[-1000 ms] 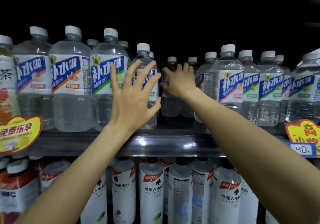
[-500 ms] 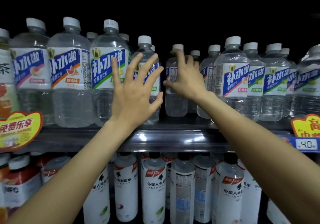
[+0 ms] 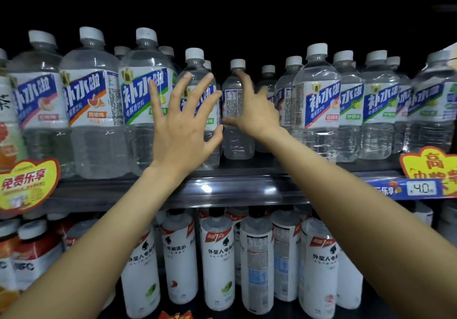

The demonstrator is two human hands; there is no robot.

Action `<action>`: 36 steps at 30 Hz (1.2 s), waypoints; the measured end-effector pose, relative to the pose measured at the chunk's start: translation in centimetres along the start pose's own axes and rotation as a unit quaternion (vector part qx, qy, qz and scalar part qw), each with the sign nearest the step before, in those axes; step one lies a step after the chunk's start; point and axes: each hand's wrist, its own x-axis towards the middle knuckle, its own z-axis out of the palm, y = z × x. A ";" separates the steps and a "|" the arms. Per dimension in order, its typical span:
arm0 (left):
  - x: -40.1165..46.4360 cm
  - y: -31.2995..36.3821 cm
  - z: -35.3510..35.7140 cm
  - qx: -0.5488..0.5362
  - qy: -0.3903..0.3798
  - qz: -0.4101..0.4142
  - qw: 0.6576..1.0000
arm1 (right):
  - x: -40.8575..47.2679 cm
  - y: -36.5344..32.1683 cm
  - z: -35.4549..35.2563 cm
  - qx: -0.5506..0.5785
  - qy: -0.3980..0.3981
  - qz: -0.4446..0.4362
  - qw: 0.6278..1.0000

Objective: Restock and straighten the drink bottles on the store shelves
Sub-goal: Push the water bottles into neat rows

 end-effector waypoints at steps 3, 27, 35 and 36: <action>0.0 0.0 0.0 0.000 0.004 0.000 1.000 | 0.3 0.1 0.8 -0.017 0.012 0.001 1.000; -0.1 0.0 0.4 -0.017 0.004 0.003 1.000 | 2.0 0.8 -0.2 0.083 -0.052 -0.022 0.995; 0.2 1.4 -1.1 -0.074 0.059 0.005 0.996 | -4.4 2.3 -2.6 0.017 0.099 -0.157 0.983; 0.4 2.5 -1.7 -0.119 0.070 0.009 0.990 | -5.6 3.2 -3.4 0.014 0.157 -0.176 0.972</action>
